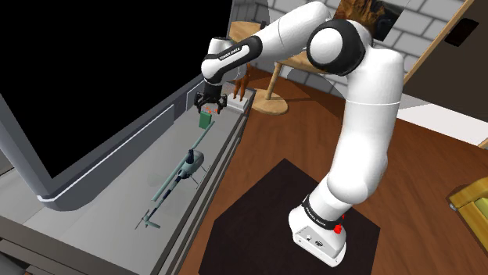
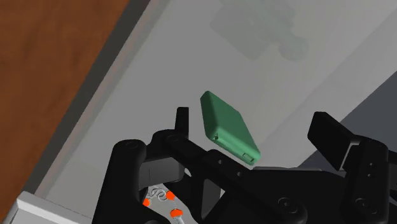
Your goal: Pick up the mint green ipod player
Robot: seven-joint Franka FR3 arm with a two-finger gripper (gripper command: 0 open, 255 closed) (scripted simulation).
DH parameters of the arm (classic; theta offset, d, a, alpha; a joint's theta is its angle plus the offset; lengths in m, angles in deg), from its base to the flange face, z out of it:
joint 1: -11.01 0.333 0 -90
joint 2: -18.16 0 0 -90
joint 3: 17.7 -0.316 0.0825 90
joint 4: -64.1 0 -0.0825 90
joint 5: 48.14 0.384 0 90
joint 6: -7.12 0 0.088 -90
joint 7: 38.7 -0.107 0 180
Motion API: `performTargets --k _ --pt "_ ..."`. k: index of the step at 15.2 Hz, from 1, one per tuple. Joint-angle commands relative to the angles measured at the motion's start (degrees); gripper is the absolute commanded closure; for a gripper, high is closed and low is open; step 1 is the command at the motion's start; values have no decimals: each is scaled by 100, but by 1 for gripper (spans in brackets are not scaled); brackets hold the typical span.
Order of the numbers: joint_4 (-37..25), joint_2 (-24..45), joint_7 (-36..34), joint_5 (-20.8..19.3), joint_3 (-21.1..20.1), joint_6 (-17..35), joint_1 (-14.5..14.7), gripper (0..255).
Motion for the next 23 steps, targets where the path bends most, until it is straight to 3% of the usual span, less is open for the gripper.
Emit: performTargets --k 1,3,12,13,23 --pt "-436 420 -122 -12 65 25 -13 0" --pt "-876 816 -229 -13 122 15 -26 0" --pt "-869 1205 -224 -7 119 411 -28 0" --pt "-863 1204 -224 -7 119 416 -27 255" --pt "-866 1151 -224 -8 120 361 -27 255"
